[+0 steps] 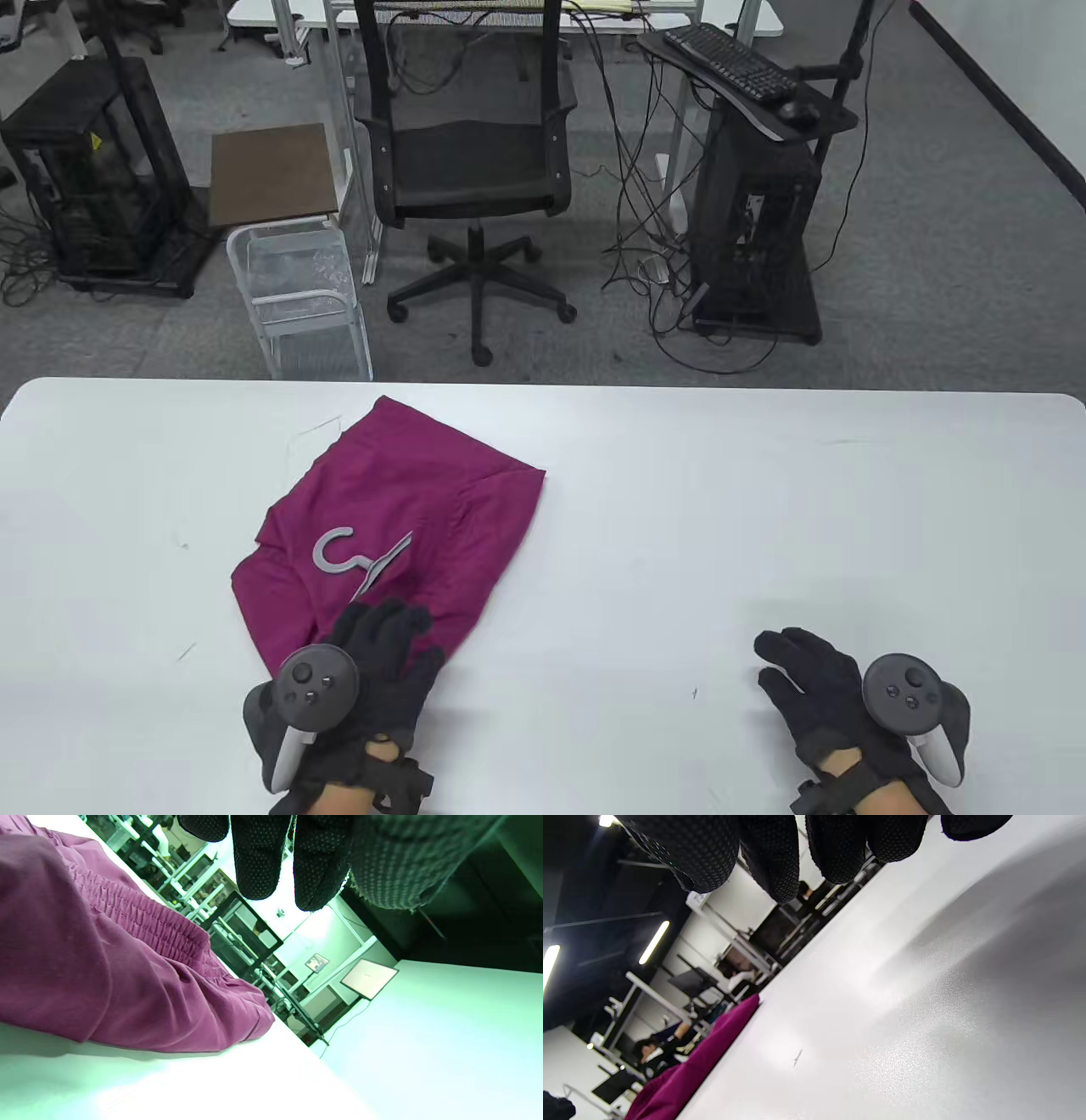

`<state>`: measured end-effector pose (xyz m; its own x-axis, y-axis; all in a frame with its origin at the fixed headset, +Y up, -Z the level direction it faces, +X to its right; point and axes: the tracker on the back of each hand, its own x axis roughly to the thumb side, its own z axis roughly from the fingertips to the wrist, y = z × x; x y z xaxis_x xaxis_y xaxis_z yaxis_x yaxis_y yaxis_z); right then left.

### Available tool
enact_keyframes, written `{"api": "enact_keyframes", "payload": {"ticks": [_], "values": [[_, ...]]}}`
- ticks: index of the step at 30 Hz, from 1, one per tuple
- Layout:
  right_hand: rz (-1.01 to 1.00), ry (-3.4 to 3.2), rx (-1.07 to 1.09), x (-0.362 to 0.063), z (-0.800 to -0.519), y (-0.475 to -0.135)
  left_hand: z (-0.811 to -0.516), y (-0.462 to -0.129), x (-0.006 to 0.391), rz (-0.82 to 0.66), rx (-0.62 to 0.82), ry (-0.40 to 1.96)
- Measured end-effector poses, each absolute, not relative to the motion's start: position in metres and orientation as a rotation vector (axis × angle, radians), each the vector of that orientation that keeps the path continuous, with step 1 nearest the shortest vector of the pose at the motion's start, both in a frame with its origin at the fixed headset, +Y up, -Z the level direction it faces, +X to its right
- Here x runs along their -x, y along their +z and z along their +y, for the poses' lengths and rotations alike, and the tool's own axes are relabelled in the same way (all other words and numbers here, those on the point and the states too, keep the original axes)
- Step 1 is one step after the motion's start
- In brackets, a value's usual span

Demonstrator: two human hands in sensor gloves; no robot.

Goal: Remove shorts from gray hanger

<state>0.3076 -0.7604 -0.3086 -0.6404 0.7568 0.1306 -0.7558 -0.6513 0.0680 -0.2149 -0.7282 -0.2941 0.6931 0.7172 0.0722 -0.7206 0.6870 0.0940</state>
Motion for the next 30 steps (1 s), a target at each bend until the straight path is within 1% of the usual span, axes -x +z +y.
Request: {"api": "enact_keyframes", "payload": {"ticks": [9, 20, 26, 30], "values": [[0.037, 2.288, -0.172, -0.309, -0.764, -0.309, -0.727, -0.294, 0.215, -0.042, -0.124, 0.82], [0.024, 2.293, -0.182, -0.309, -0.76, -0.307, -0.726, -0.293, 0.217, -0.045, -0.13, 0.827], [0.028, 2.295, -0.196, -0.307, -0.76, -0.307, -0.724, -0.29, 0.221, -0.027, -0.15, 0.837], [0.03, 2.296, -0.205, -0.307, -0.761, -0.307, -0.727, -0.291, 0.226, 0.002, -0.136, 0.828]]}}
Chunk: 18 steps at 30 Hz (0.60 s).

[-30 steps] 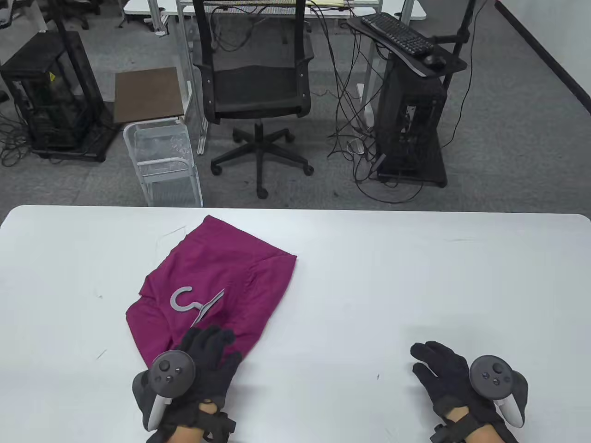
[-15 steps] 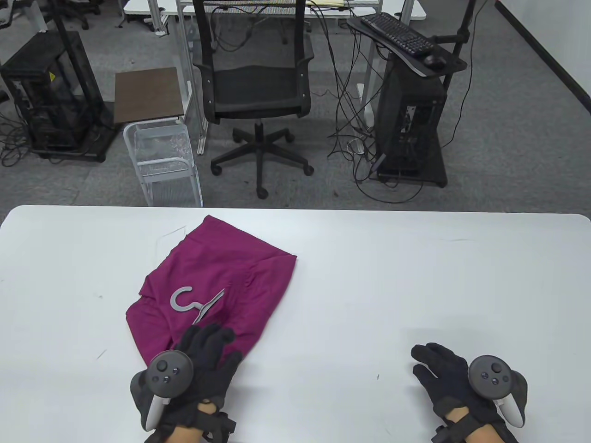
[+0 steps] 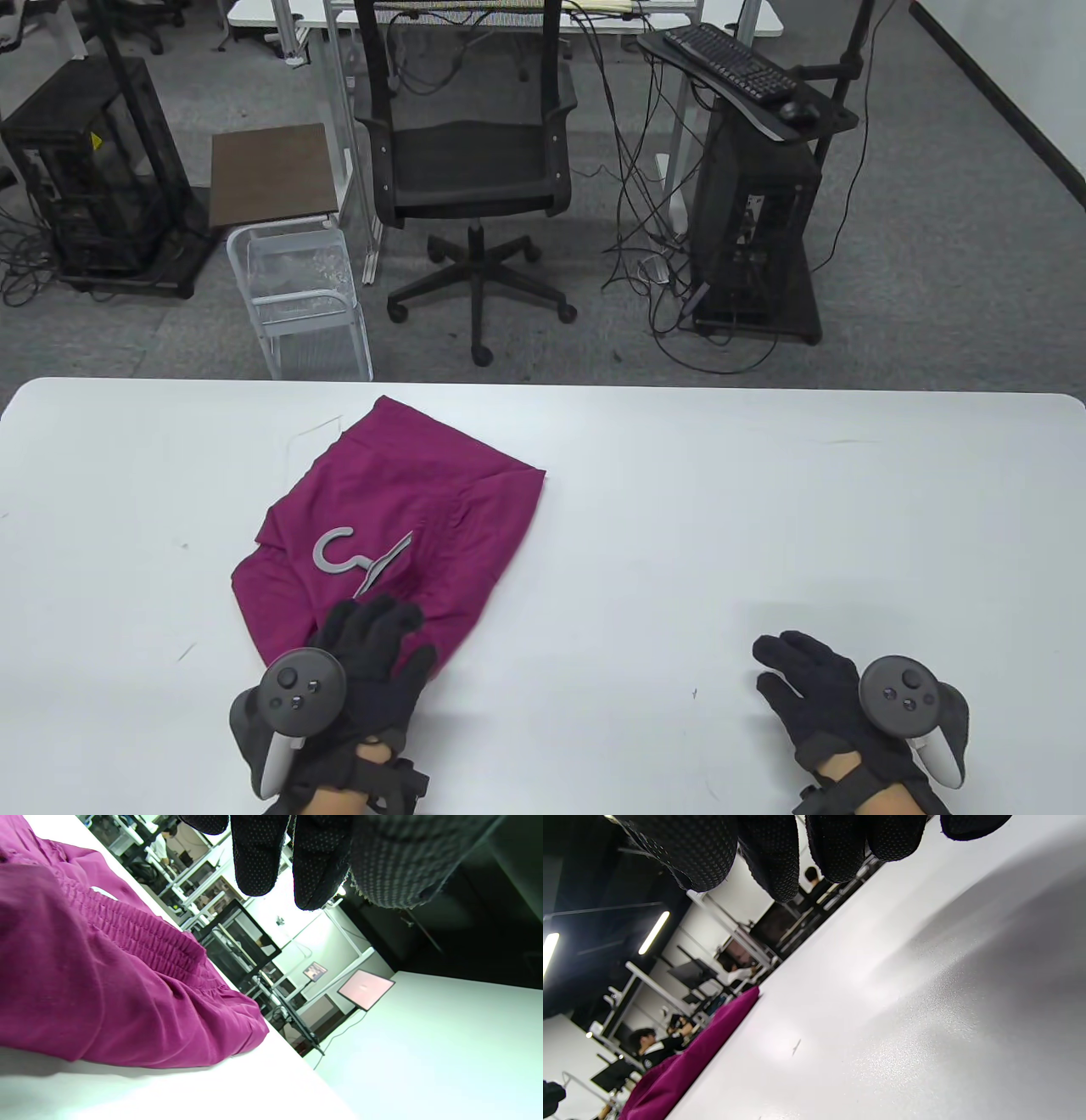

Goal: Remove shorts from gray hanger

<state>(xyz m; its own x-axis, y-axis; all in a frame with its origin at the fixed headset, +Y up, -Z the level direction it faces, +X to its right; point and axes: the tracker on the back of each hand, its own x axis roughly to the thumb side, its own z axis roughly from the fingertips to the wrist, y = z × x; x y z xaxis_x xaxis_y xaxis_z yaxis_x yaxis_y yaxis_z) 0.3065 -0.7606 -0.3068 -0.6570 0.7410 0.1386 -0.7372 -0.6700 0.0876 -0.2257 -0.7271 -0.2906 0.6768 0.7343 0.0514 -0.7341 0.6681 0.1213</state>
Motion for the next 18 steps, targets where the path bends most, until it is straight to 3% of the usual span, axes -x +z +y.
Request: {"api": "enact_keyframes", "payload": {"ticks": [8, 18], "values": [[0.028, 2.28, -0.204, -0.306, -0.76, -0.306, -0.73, -0.289, 0.239, 0.158, -0.112, 0.737], [0.027, 2.254, -0.219, -0.307, -0.759, -0.306, -0.755, -0.295, 0.268, 0.416, 0.061, 0.658]]}}
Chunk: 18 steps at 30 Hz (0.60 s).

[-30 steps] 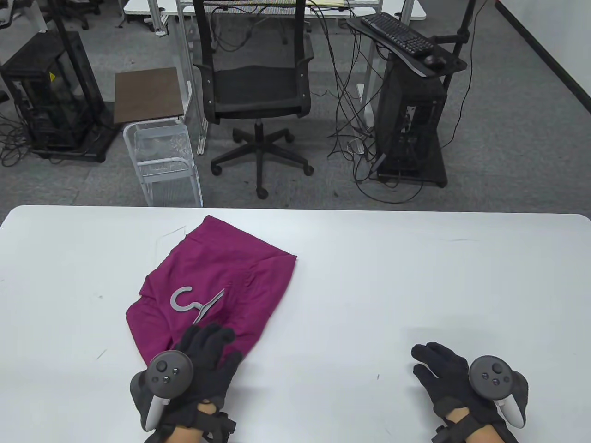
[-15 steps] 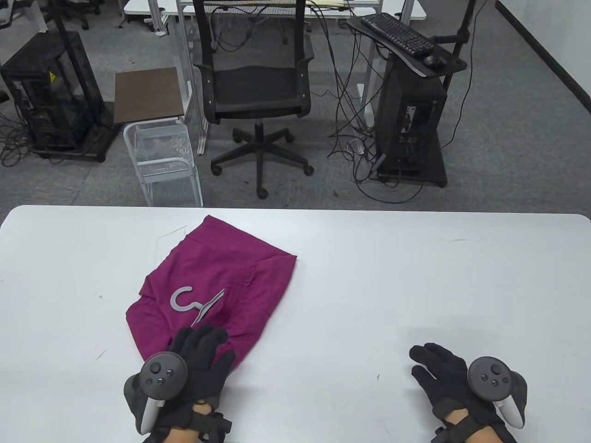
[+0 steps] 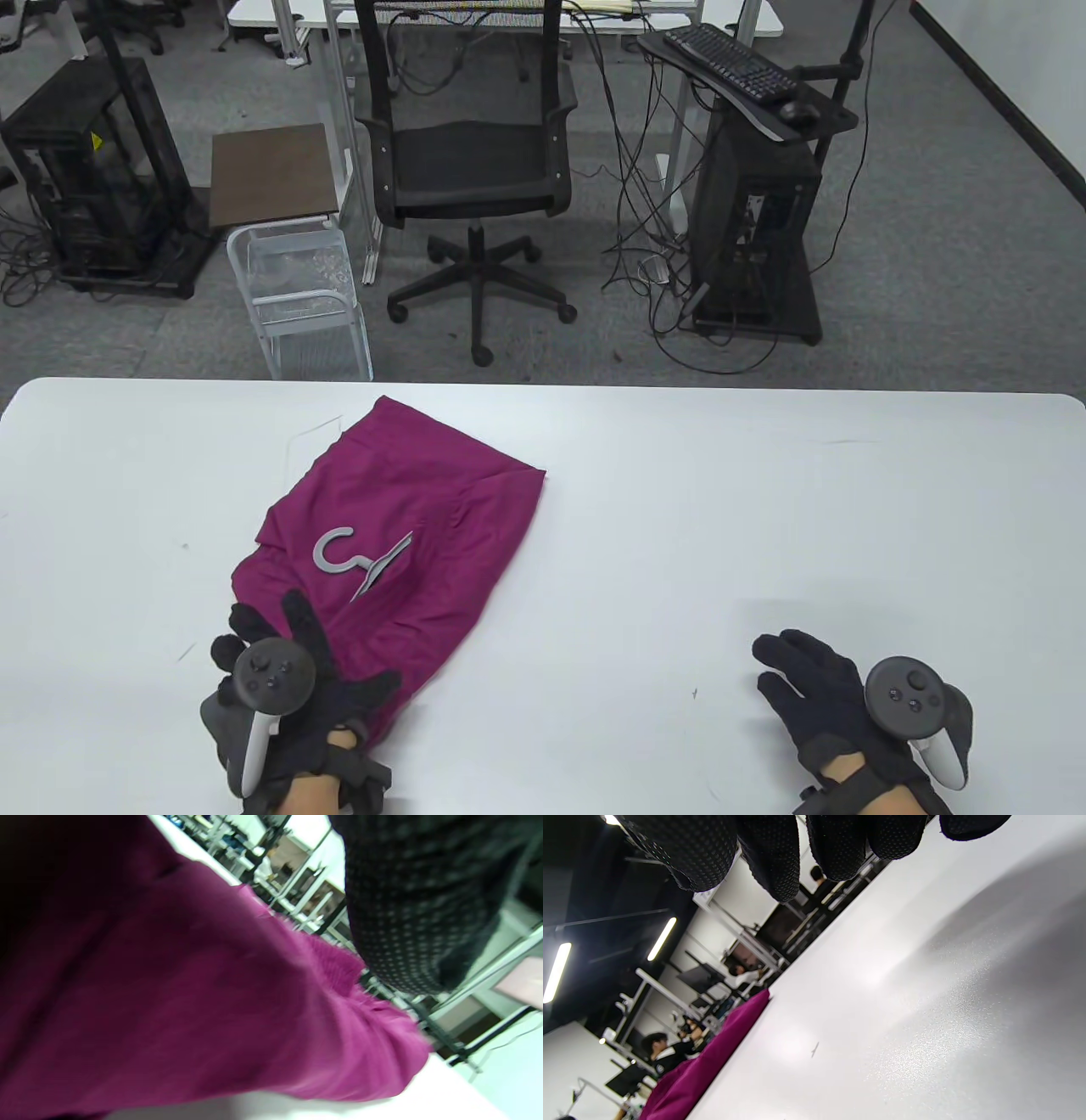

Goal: Remove shorts from gray hanger

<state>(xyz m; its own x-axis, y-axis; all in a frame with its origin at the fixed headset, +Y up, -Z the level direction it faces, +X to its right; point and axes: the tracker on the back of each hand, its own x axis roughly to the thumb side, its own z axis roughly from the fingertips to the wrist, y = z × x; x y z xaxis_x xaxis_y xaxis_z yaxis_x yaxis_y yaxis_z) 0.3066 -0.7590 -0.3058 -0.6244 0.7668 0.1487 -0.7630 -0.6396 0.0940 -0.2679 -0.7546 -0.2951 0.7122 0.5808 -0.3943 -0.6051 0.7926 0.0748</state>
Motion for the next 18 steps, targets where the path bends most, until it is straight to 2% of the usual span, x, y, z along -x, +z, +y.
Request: {"api": "enact_keyframes", "payload": {"ticks": [2, 6, 12, 18], "values": [[0.033, 2.252, -0.22, -0.306, -0.759, -0.306, -0.762, -0.296, 0.271, 0.482, 0.142, 0.614], [0.04, 2.255, -0.216, -0.306, -0.759, -0.305, -0.769, -0.297, 0.274, 0.57, 0.176, 0.561], [0.045, 2.255, -0.211, -0.306, -0.759, -0.305, -0.782, -0.3, 0.274, 0.629, 0.336, 0.47], [0.062, 2.259, -0.2, -0.305, -0.76, -0.305, -0.785, -0.304, 0.272, 0.651, 0.373, 0.494]]}}
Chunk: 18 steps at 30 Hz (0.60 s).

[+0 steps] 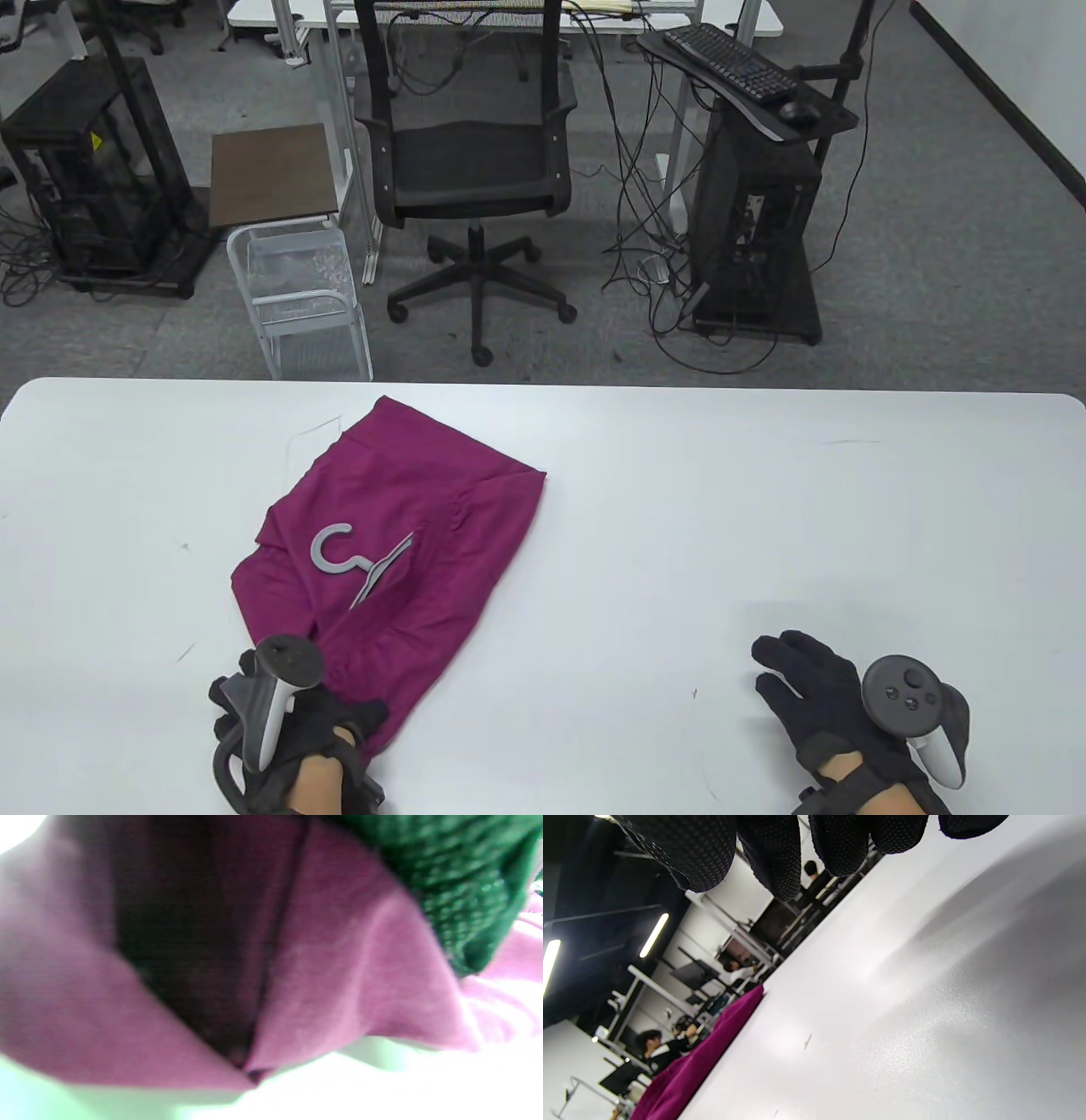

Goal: Remove shorts from gray hanger

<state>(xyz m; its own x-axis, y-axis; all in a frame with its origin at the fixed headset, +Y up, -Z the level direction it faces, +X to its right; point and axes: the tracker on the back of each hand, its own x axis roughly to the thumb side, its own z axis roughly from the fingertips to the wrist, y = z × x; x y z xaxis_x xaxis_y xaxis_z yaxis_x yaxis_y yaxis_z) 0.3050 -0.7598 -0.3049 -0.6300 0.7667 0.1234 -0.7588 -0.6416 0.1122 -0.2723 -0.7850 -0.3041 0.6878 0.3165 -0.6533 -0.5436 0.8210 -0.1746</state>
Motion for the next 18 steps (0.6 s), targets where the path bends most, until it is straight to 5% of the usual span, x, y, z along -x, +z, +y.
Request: {"api": "enact_keyframes", "payload": {"ticks": [6, 9, 14, 18], "values": [[0.083, 2.261, -0.198, -0.303, -0.761, -0.305, -0.785, -0.305, 0.271, 0.676, 0.355, 0.455], [0.067, 2.27, -0.189, -0.304, -0.759, -0.304, -0.77, -0.303, 0.264, 0.643, 0.228, 0.437], [0.019, 2.262, -0.193, -0.303, -0.754, -0.302, -0.737, -0.299, 0.252, 0.349, -0.061, 0.543], [-0.03, 2.281, -0.22, -0.299, -0.748, -0.298, -0.715, -0.289, 0.232, 0.123, -0.217, 0.41]]}}
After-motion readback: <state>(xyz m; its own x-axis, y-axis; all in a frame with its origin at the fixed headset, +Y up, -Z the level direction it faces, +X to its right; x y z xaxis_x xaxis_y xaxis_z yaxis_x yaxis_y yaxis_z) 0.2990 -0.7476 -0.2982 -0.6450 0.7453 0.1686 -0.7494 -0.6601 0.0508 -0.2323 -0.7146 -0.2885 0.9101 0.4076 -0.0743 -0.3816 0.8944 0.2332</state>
